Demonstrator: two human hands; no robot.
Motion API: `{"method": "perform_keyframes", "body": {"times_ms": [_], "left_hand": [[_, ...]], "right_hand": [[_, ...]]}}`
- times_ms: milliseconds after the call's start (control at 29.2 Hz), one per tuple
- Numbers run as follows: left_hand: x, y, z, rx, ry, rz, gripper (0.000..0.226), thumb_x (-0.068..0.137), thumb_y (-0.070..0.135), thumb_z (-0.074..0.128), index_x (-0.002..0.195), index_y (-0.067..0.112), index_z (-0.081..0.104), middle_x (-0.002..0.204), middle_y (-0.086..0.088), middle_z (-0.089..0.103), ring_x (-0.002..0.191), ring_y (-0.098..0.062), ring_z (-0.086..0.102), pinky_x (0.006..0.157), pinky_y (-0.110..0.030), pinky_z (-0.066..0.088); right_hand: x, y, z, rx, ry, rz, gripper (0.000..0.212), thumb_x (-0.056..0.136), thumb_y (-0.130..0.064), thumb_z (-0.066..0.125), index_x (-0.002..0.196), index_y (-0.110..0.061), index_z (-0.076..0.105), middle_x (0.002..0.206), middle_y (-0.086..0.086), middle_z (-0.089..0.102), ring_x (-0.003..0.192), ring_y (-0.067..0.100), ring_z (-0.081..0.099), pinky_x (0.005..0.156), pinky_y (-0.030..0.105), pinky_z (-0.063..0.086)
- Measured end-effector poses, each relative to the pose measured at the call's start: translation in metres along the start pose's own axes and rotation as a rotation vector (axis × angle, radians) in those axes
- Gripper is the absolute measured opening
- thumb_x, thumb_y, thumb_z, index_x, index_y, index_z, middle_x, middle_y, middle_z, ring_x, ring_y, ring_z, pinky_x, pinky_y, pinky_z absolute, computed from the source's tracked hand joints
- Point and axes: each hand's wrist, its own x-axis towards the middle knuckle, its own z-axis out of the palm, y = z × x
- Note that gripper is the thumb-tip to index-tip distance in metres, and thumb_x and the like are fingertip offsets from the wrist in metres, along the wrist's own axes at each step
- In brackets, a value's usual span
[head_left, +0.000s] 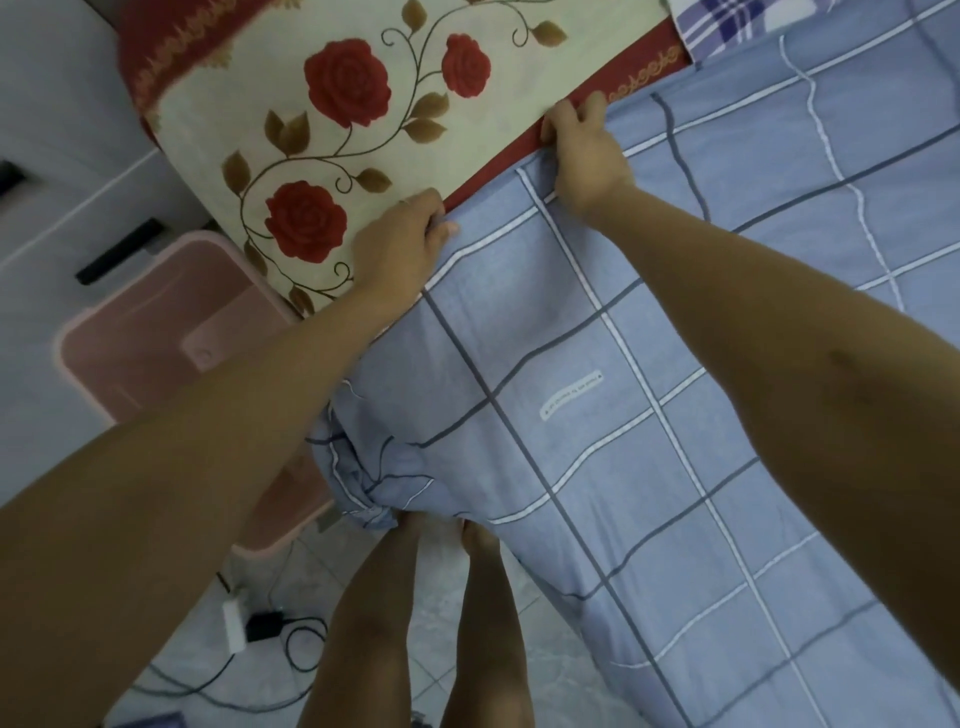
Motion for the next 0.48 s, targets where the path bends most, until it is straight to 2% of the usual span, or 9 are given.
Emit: {"method": "perform_keyframes", "body": {"times_ms": [69, 137, 206, 240, 308, 411, 446, 480], "left_hand": [[-0.004, 0.001, 0.000, -0.014, 0.064, -0.054, 0.022, 0.096, 0.036, 0.047, 0.089, 0.015, 0.047, 0.074, 0.000, 0.051, 0.067, -0.014, 0.047, 0.056, -0.029, 0.032], [-0.011, 0.001, -0.002, -0.092, 0.148, -0.150, 0.029, 0.097, 0.039, 0.045, 0.098, 0.011, 0.049, 0.078, 0.002, 0.054, 0.069, -0.014, 0.051, 0.058, -0.029, 0.037], [-0.028, -0.001, -0.008, -0.140, 0.151, -0.182, 0.036, 0.097, 0.043, 0.042, 0.105, 0.009, 0.048, 0.082, 0.001, 0.057, 0.072, -0.014, 0.054, 0.060, -0.028, 0.040], [-0.040, -0.005, -0.011, -0.162, 0.136, -0.177, 0.038, 0.096, 0.045, 0.041, 0.107, 0.009, 0.047, 0.086, 0.001, 0.058, 0.074, -0.015, 0.055, 0.061, -0.028, 0.042], [-0.066, -0.014, -0.016, -0.262, 0.116, -0.184, 0.041, 0.094, 0.047, 0.046, 0.109, 0.009, 0.046, 0.090, 0.001, 0.056, 0.076, -0.015, 0.054, 0.062, -0.025, 0.043], [-0.110, -0.048, -0.017, -0.335, 0.056, -0.304, 0.047, 0.086, 0.041, 0.064, 0.111, 0.004, 0.049, 0.091, 0.002, 0.053, 0.079, -0.013, 0.050, 0.064, -0.005, 0.035], [-0.118, -0.059, -0.015, -0.330, 0.003, -0.341, 0.053, 0.081, 0.044, 0.069, 0.110, 0.004, 0.051, 0.093, 0.001, 0.056, 0.082, -0.014, 0.053, 0.067, -0.006, 0.035], [-0.131, -0.074, -0.013, -0.299, -0.096, -0.380, 0.061, 0.075, 0.052, 0.069, 0.108, 0.003, 0.053, 0.094, -0.001, 0.060, 0.085, -0.018, 0.057, 0.071, -0.014, 0.041]], "right_hand": [[-0.013, -0.002, 0.015, 0.125, 0.068, -0.021, 0.039, 0.089, -0.003, 0.043, 0.128, -0.002, 0.044, 0.134, 0.023, 0.032, 0.107, 0.035, 0.051, 0.086, 0.037, 0.044], [-0.039, -0.008, 0.035, 0.204, 0.156, -0.061, 0.047, 0.083, -0.007, 0.050, 0.130, -0.001, 0.047, 0.138, 0.028, 0.031, 0.117, 0.039, 0.046, 0.095, 0.043, 0.044], [-0.083, -0.022, 0.056, 0.274, 0.243, -0.085, 0.049, 0.083, -0.011, 0.055, 0.131, -0.002, 0.049, 0.141, 0.030, 0.030, 0.125, 0.042, 0.041, 0.103, 0.047, 0.039], [-0.111, -0.033, 0.066, 0.316, 0.254, -0.087, 0.048, 0.084, -0.011, 0.055, 0.131, -0.003, 0.049, 0.142, 0.027, 0.030, 0.128, 0.040, 0.039, 0.106, 0.045, 0.036], [-0.173, -0.054, 0.087, 0.427, 0.229, -0.076, 0.045, 0.086, -0.005, 0.052, 0.131, -0.004, 0.049, 0.141, 0.022, 0.033, 0.128, 0.031, 0.038, 0.107, 0.035, 0.033], [-0.267, -0.074, 0.118, 0.522, 0.125, 0.017, 0.040, 0.086, -0.002, 0.050, 0.126, -0.004, 0.051, 0.138, 0.015, 0.034, 0.124, 0.027, 0.041, 0.104, 0.030, 0.037], [-0.288, -0.074, 0.127, 0.514, 0.102, 0.049, 0.037, 0.086, -0.005, 0.049, 0.124, -0.004, 0.052, 0.136, 0.012, 0.035, 0.121, 0.027, 0.043, 0.102, 0.031, 0.039], [-0.311, -0.078, 0.134, 0.515, 0.079, 0.083, 0.035, 0.086, -0.008, 0.047, 0.121, -0.006, 0.052, 0.134, 0.011, 0.037, 0.117, 0.026, 0.045, 0.098, 0.030, 0.041]]}}
